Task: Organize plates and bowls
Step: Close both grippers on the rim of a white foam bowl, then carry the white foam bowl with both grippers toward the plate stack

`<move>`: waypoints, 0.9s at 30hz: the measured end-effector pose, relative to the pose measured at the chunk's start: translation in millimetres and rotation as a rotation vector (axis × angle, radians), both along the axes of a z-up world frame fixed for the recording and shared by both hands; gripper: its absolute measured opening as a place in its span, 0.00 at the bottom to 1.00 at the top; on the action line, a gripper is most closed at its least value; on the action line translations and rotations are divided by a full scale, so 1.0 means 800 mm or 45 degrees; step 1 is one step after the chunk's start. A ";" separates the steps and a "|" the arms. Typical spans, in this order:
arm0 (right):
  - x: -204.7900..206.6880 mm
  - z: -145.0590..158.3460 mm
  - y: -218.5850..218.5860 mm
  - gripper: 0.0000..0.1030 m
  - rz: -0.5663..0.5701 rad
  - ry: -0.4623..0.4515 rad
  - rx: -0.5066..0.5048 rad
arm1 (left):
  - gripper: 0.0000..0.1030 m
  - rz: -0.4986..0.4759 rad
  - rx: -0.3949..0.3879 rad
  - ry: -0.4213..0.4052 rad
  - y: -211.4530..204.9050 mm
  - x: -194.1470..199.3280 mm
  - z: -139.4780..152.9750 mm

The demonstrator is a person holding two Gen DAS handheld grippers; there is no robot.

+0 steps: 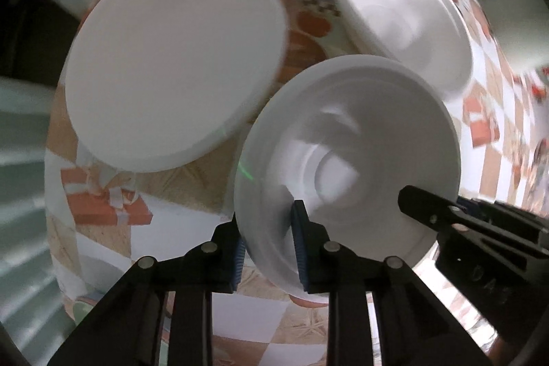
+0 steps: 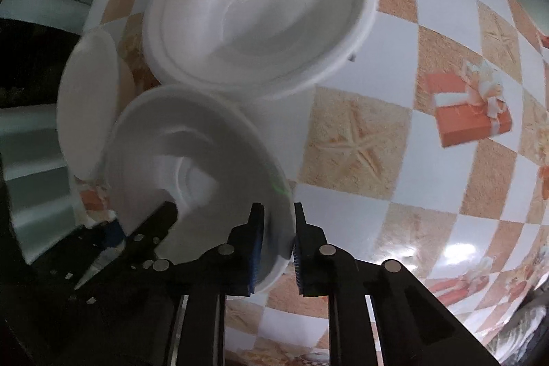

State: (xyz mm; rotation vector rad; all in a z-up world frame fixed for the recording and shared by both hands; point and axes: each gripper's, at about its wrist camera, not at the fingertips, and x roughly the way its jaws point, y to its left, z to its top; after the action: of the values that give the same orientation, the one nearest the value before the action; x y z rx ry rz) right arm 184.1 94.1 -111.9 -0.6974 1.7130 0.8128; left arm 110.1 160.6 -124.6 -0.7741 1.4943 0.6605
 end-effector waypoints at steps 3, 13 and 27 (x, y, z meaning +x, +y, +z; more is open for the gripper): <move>0.000 -0.003 -0.024 0.17 -0.023 0.006 -0.019 | 0.26 -0.081 0.010 0.008 -0.032 0.010 0.000; -0.014 -0.002 -0.115 0.18 -0.118 0.003 -0.098 | 0.26 -0.383 -0.018 0.010 -0.143 0.025 -0.002; -0.056 0.009 -0.221 0.19 -0.268 -0.033 -0.156 | 0.27 -0.679 -0.067 0.008 -0.272 0.026 -0.003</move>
State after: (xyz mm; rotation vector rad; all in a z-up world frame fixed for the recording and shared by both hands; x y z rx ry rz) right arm 139.3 -82.6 -104.9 -0.5946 1.7886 0.5546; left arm 131.2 -56.7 -127.2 -0.3814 1.6383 0.2216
